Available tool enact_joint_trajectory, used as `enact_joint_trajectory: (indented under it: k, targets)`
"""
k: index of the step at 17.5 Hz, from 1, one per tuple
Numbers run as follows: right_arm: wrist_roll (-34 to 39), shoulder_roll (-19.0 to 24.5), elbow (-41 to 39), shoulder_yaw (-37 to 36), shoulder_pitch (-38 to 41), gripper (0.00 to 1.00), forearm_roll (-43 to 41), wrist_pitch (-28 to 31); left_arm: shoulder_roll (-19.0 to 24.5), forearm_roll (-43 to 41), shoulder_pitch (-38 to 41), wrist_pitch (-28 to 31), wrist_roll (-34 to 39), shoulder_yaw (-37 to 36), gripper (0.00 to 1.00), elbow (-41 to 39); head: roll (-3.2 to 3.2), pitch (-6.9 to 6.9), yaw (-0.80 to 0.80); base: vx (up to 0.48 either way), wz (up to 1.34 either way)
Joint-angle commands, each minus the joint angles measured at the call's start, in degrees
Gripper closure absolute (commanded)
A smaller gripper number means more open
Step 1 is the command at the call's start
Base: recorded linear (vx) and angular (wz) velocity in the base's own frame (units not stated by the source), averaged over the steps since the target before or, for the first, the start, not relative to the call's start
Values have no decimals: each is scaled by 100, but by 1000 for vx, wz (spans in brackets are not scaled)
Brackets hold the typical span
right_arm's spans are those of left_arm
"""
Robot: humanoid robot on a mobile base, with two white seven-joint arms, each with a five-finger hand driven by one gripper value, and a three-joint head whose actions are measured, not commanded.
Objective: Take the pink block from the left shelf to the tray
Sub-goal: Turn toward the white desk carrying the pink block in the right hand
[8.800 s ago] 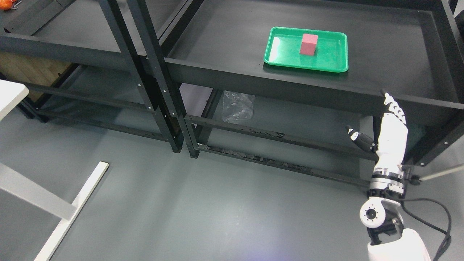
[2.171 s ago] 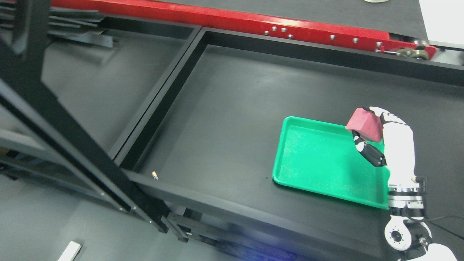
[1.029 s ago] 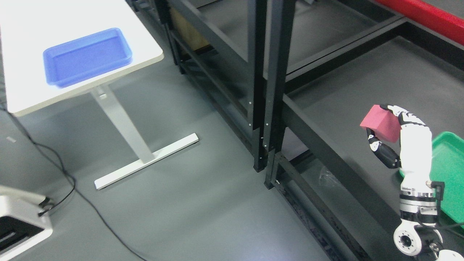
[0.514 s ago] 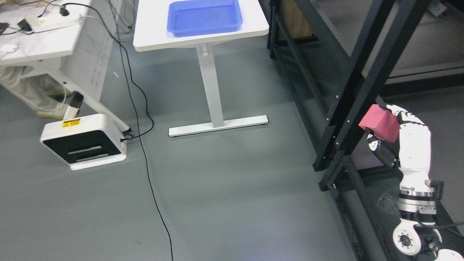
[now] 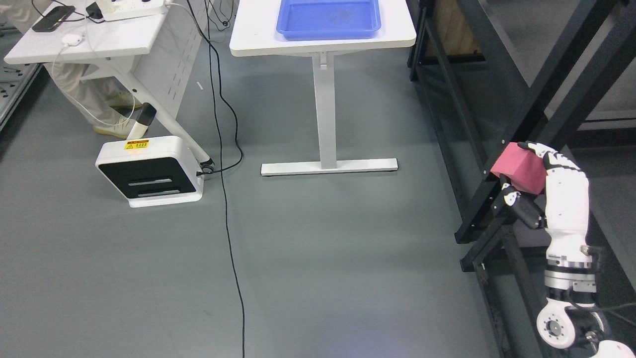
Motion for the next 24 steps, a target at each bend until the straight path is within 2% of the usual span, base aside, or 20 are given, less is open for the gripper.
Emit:
enact_joint_trajectory:
  k: [1, 15, 24]
  targets:
    - [-12, 19, -4, 18, -2, 96, 0, -6, 100, 0, 115, 3, 1, 0, 0, -100, 0, 0, 0, 11, -48]
    - [-872, 45, -13, -17, 147, 96, -352, -24, 100, 0, 115, 3, 1, 0, 0, -100, 0, 0, 0, 132, 158]
    - [-803, 19, -13, 0, 218, 96, -343, -182, 100, 0, 115, 3, 1, 0, 0, -100, 0, 0, 0, 329, 27]
